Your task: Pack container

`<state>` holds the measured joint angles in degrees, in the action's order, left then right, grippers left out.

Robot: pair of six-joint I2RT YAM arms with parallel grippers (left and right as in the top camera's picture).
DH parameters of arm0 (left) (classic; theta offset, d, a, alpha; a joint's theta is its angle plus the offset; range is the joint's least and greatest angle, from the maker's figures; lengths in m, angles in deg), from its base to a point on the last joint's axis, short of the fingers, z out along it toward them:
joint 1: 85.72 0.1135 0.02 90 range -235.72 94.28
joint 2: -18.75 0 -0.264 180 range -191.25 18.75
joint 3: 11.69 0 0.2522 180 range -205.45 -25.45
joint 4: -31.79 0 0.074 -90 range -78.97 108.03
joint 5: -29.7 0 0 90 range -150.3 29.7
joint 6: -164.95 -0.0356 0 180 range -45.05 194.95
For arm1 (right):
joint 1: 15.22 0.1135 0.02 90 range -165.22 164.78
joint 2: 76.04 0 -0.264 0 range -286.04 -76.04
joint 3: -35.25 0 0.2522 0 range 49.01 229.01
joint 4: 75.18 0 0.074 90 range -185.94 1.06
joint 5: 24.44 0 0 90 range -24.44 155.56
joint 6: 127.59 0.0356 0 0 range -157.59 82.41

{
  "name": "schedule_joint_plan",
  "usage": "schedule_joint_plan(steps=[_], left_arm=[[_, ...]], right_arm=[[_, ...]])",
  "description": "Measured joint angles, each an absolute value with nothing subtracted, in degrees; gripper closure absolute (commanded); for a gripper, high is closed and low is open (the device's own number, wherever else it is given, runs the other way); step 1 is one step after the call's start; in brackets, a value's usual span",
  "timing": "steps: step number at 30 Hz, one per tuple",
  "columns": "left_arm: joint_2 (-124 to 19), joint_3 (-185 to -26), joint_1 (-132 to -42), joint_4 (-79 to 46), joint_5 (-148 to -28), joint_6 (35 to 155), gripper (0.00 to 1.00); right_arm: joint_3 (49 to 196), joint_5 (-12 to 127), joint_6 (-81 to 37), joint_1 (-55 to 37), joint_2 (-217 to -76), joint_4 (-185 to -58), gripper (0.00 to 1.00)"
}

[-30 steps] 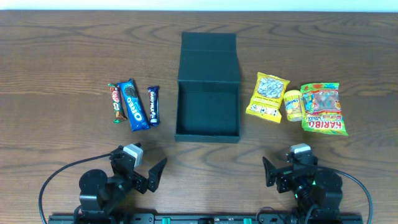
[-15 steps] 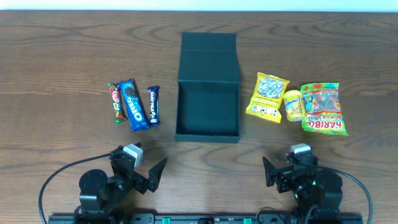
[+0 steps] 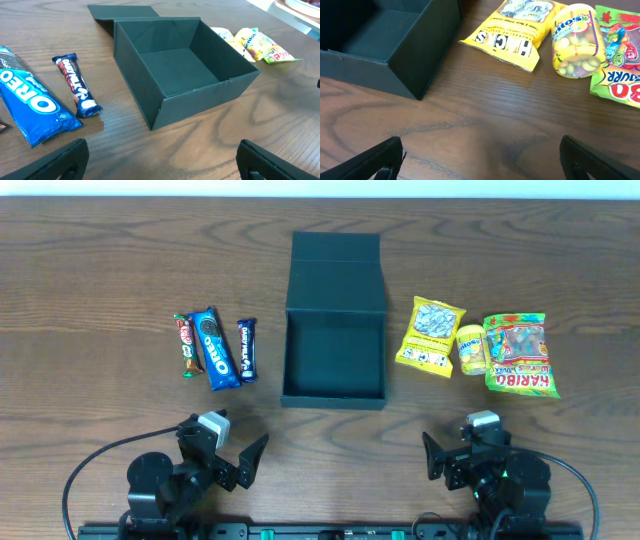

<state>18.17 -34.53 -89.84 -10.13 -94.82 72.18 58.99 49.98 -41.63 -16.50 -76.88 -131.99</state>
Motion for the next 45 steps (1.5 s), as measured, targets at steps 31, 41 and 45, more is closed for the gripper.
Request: schedule_joint_plan(steps=[31, 41, 45], left_arm=[[18.17, -34.53, -89.84, -10.13, -94.84, 72.18, 0.05], [18.17, -34.53, -89.84, -10.11, -94.82, 72.18, 0.05], [18.17, -34.53, -89.84, -10.13, -94.82, 72.18, 0.05]], right_arm=[[58.88, 41.28, -0.21, -16.5, -76.88, -126.31, 0.01], [60.63, 40.58, 2.28, -16.5, -83.24, -103.12, 0.01], [67.1, 45.22, -3.88, -16.5, -97.36, -103.79, 0.01]])
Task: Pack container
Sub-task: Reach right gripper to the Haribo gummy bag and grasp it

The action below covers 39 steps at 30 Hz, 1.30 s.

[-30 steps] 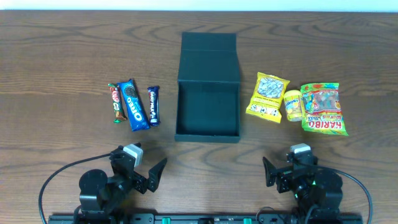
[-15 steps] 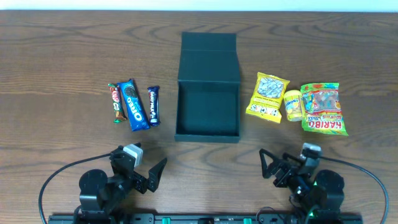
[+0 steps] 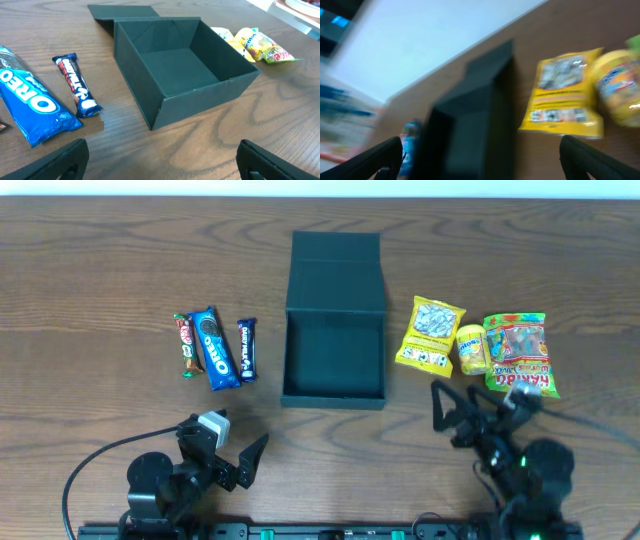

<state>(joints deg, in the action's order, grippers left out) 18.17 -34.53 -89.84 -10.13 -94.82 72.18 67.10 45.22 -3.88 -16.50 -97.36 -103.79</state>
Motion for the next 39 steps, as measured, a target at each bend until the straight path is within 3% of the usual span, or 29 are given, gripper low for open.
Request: schedule_joint_plan(steps=[7, 12, 20, 29, 33, 39], left_arm=[[18.17, -34.53, -89.84, -10.13, -94.84, 72.18, 0.05], [18.17, -34.53, -89.84, -10.17, -94.87, 72.18, 0.05], [18.17, -34.53, -89.84, -10.11, -94.82, 72.18, 0.05], [18.17, -34.53, -89.84, -10.11, -94.82, 72.18, 0.05], [18.17, -34.53, -89.84, -10.11, -94.82, 72.18, 0.05], [18.17, -34.53, -89.84, -10.11, -94.84, 72.18, 0.05]], right_arm=[[94.64, 57.61, -20.14, -17.0, -129.97, -119.2, 0.01], [109.45, 64.82, -25.17, -21.86, -148.09, -125.83, 0.04], [113.96, 68.15, -27.31, -33.44, -165.99, -125.48, 0.07], [113.96, 68.08, -29.12, -35.25, -178.43, -120.21, 0.05], [113.96, 68.15, -29.36, -35.25, -182.36, -119.53, 0.16], [115.18, 69.41, -29.95, -35.25, -185.2, -119.16, 0.51]])
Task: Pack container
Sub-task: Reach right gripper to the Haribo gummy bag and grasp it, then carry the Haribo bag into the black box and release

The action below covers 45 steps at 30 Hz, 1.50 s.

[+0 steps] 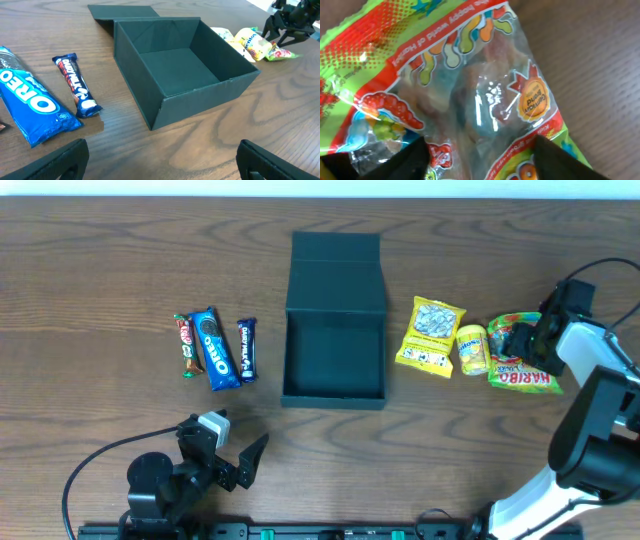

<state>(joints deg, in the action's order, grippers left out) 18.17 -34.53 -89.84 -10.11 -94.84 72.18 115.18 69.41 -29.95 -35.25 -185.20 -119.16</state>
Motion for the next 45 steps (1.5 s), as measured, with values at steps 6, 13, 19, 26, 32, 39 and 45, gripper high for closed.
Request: schedule_joint_plan(steps=[6, 13, 19, 26, 32, 39, 45], left_arm=[[18.17, -34.53, -89.84, -10.11, -94.82, 72.18, 0.05], [18.17, -34.53, -89.84, -10.11, -94.82, 72.18, 0.05], [18.17, -34.53, -89.84, -10.11, -94.82, 72.18, 0.05], [18.17, -34.53, -89.84, -10.13, -94.84, 72.18, 0.05], [18.17, -34.53, -89.84, -10.11, -94.82, 72.18, 0.05], [18.17, -34.53, -89.84, -10.11, -94.82, 72.18, 0.05], [18.17, -34.53, -89.84, -10.11, -94.84, 72.18, 0.05]], right_arm=[[115.84, 69.68, -29.74, -35.25, -185.75, -118.94, 0.69], [117.91, 68.95, -27.99, -35.25, -185.81, -123.97, 0.91], [125.41, 66.62, -27.31, -35.25, -185.51, -135.79, 0.99], [135.2, 62.24, -27.24, -34.8, -176.66, -142.24, 0.99], [137.15, 55.69, -22.59, -27.45, -165.38, -143.92, 0.99], [137.15, 55.14, -12.27, -4.83, -164.88, -142.92, 0.99], [137.15, 60.5, 0.14, 11.06, -169.49, -139.62, 0.99]])
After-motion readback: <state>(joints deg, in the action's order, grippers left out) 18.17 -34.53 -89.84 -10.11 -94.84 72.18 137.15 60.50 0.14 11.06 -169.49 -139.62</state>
